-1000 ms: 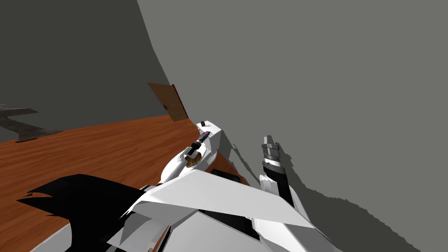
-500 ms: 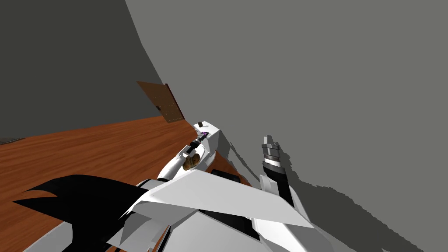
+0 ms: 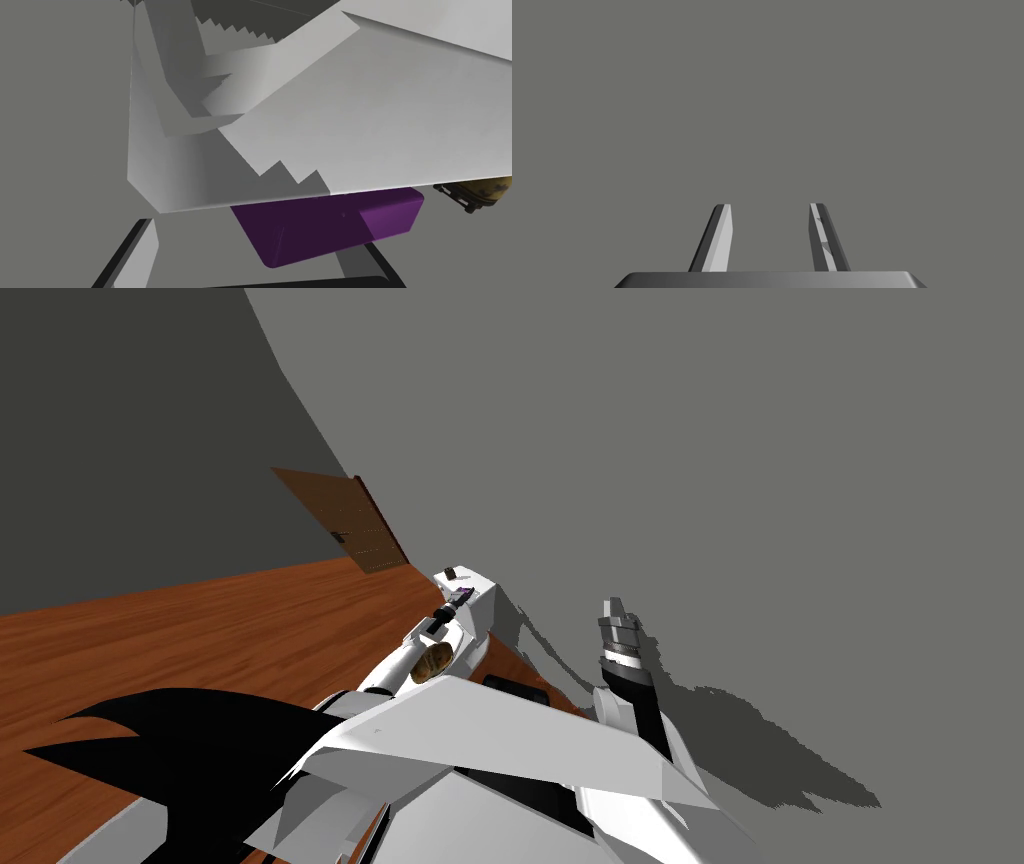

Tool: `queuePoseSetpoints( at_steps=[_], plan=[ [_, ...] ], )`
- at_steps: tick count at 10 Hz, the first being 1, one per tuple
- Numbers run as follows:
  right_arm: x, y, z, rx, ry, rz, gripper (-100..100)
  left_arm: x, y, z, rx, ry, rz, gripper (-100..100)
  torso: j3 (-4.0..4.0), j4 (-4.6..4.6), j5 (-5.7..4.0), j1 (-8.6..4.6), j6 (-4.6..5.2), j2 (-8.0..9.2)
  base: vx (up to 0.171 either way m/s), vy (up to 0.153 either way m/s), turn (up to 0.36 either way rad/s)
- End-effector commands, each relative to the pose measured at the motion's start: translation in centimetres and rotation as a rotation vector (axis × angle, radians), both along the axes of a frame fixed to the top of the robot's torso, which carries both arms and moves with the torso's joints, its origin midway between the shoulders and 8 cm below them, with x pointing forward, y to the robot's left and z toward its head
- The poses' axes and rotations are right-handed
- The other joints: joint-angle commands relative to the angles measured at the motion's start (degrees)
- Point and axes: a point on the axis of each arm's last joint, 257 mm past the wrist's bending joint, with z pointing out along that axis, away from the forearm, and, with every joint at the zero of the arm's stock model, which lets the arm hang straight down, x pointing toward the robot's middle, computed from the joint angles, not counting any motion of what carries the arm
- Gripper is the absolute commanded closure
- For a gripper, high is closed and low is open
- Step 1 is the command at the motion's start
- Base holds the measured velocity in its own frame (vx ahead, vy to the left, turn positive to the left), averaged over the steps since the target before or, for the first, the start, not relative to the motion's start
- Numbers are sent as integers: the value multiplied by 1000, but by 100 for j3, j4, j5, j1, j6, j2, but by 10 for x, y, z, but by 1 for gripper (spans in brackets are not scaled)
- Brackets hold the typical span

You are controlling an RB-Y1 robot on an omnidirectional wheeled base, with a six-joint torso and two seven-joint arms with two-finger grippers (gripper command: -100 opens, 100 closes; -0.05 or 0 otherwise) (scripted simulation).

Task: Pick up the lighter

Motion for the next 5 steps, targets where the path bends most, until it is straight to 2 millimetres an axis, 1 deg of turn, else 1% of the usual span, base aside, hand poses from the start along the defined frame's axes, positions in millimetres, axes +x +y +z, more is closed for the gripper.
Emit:
queuePoseSetpoints(
  at_steps=[1,2,5],
  plan=[
    [0,0,0,0,0,0,0,0,0,0,0,0,0,-100,0,0,0,0,0,0,-27,5,-40],
    [0,0,0,0,0,0,0,1,1,0,1,1,3,100,-5,-2,0,-1,-5,-9,0,0,0],
    [0,0,0,0,0,0,0,1,1,0,1,1,3,100,-13,-5,-1,-3,-4,-22,0,0,0]
  ],
)
